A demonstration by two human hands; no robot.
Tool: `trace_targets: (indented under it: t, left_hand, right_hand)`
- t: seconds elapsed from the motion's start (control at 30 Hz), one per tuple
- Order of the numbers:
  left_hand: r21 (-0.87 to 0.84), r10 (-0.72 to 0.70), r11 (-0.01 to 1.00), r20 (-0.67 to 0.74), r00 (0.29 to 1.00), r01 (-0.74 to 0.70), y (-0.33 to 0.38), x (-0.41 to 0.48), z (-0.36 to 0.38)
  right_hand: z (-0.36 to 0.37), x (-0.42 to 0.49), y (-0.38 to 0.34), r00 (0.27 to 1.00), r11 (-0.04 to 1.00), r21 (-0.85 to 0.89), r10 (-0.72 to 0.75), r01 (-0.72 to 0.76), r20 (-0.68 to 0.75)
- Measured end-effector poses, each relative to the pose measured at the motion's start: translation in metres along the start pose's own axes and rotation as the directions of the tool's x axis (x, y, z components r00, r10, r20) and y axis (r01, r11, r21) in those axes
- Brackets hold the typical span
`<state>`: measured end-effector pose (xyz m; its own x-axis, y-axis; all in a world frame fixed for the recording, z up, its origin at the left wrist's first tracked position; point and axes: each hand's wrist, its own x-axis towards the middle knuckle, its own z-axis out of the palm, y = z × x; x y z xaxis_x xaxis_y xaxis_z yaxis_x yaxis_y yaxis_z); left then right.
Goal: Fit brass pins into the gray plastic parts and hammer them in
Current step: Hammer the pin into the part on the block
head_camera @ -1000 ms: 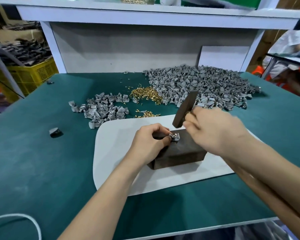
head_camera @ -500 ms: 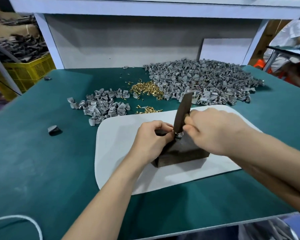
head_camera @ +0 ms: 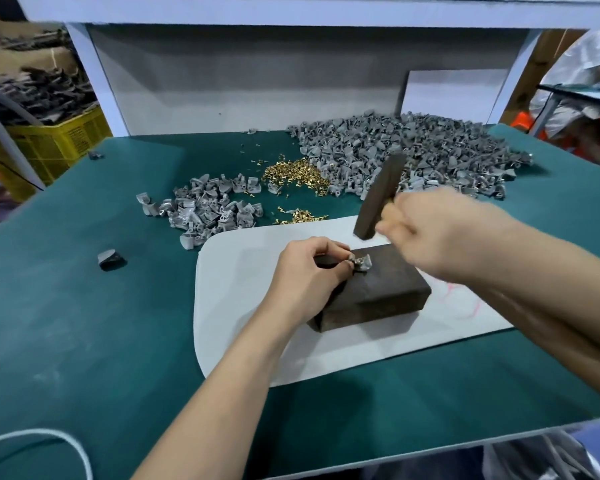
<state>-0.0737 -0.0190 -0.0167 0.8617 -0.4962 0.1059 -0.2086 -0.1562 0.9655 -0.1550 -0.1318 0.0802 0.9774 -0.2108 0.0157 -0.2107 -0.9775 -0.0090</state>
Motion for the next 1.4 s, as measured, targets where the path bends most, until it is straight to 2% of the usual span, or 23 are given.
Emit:
trace_targets:
  t: [0.03,0.13,0.23,0.27,0.33,0.4,0.47,0.5,0.57,0.7,0.97,1.17,1.4]
  left_hand:
    - [-0.006,-0.003,1.000,0.000,1.000,0.003,0.000,0.000,0.000]
    - [-0.057,-0.020,0.998,0.032,0.999,0.022,-0.001,-0.001,0.000]
    - [-0.041,-0.004,0.999,0.020,1.000,0.005,-0.002,0.000,-0.001]
    - [-0.043,-0.001,0.999,0.013,1.000,0.001,-0.002,0.001,-0.001]
    - [-0.056,-0.005,0.998,0.023,1.000,0.006,-0.001,0.000,0.000]
    - [-0.077,-0.015,0.997,0.025,1.000,0.017,-0.002,-0.001,0.001]
    - [-0.119,-0.051,0.992,0.016,0.999,0.053,-0.002,0.000,0.001]
    - [-0.136,-0.070,0.988,0.018,0.997,0.072,-0.001,0.001,0.001]
    - [-0.134,-0.084,0.987,0.031,0.996,0.087,0.000,0.001,0.002]
    - [-0.103,-0.066,0.992,0.024,0.998,0.068,-0.001,0.001,0.001]
    - [-0.113,-0.051,0.992,0.030,0.998,0.054,-0.002,0.000,0.002]
    - [-0.147,-0.003,0.989,0.065,0.998,0.013,0.000,0.000,0.001]
    - [-0.127,-0.025,0.991,0.059,0.998,0.033,0.003,-0.002,0.001]
  right_hand:
    - [-0.002,0.002,0.001,1.000,1.000,0.002,-0.005,0.005,-0.030]
    - [0.002,0.000,0.004,1.000,1.000,-0.016,-0.001,0.001,0.004]
    - [0.005,-0.008,0.008,0.986,0.999,-0.003,-0.032,0.032,-0.163]
    - [0.004,-0.009,0.008,0.984,0.999,-0.042,-0.032,0.025,-0.176]
    - [0.009,-0.010,0.008,0.995,0.997,-0.080,-0.027,0.019,-0.096]
    - [0.008,-0.004,0.015,0.993,0.999,0.044,-0.002,0.007,-0.115]
    - [-0.002,0.006,0.027,0.968,0.961,0.275,0.080,-0.013,-0.236]
    - [-0.007,0.012,0.034,0.955,0.919,0.394,0.137,-0.023,-0.263]
    - [-0.004,0.018,0.040,0.944,0.799,0.598,0.245,-0.068,-0.220]
    - [0.018,0.021,0.050,0.940,0.703,0.702,0.305,-0.113,-0.154]
    - [0.031,0.013,0.057,0.962,0.686,0.709,0.272,-0.166,-0.038]
    - [0.028,0.002,0.050,0.974,0.734,0.665,0.221,-0.134,-0.047]
    - [0.029,-0.008,0.041,0.984,0.764,0.627,0.179,-0.152,0.021]
